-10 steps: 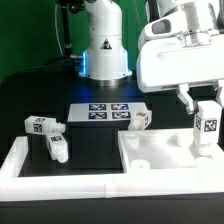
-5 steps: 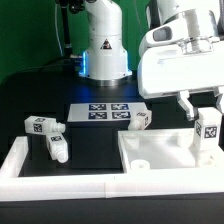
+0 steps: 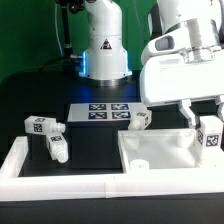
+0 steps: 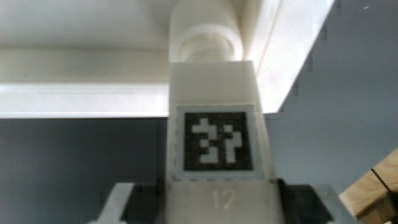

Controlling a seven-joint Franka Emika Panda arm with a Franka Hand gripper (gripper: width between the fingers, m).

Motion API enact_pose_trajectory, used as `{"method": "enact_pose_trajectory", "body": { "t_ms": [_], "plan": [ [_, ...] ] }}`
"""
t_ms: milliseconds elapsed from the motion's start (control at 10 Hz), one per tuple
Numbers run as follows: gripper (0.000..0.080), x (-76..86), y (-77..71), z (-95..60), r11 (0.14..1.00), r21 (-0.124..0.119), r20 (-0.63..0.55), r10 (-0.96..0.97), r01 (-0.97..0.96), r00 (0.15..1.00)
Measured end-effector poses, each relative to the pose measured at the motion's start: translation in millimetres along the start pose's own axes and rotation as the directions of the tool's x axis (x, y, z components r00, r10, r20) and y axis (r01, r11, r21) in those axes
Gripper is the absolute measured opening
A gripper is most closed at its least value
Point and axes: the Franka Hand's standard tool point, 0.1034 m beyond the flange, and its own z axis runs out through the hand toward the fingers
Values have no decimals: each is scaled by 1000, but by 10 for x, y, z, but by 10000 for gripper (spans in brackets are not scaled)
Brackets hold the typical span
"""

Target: Assemble one leg

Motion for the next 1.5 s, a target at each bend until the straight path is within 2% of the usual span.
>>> {"method": "enact_pose_trajectory", "body": {
  "t_ms": [300,900,1000,1100,1200,1300,1500],
  "plan": [
    [285,-64,5,54,1000,-3,6,0,0,1000],
    [285,-62,8,63,1000,-7,-16,-3,3,1000],
    [522,-63,8,63,1000,-7,-15,-3,3,1000],
    [522,-74,-4,70,1000,-4,0,-2,2,1000],
    [623,-69,-51,59,1000,14,58,0,-1,998],
    [641,52,-61,5,1000,22,66,4,-6,998],
    [648,99,-57,-48,998,53,227,15,-27,974]
  ]
}}
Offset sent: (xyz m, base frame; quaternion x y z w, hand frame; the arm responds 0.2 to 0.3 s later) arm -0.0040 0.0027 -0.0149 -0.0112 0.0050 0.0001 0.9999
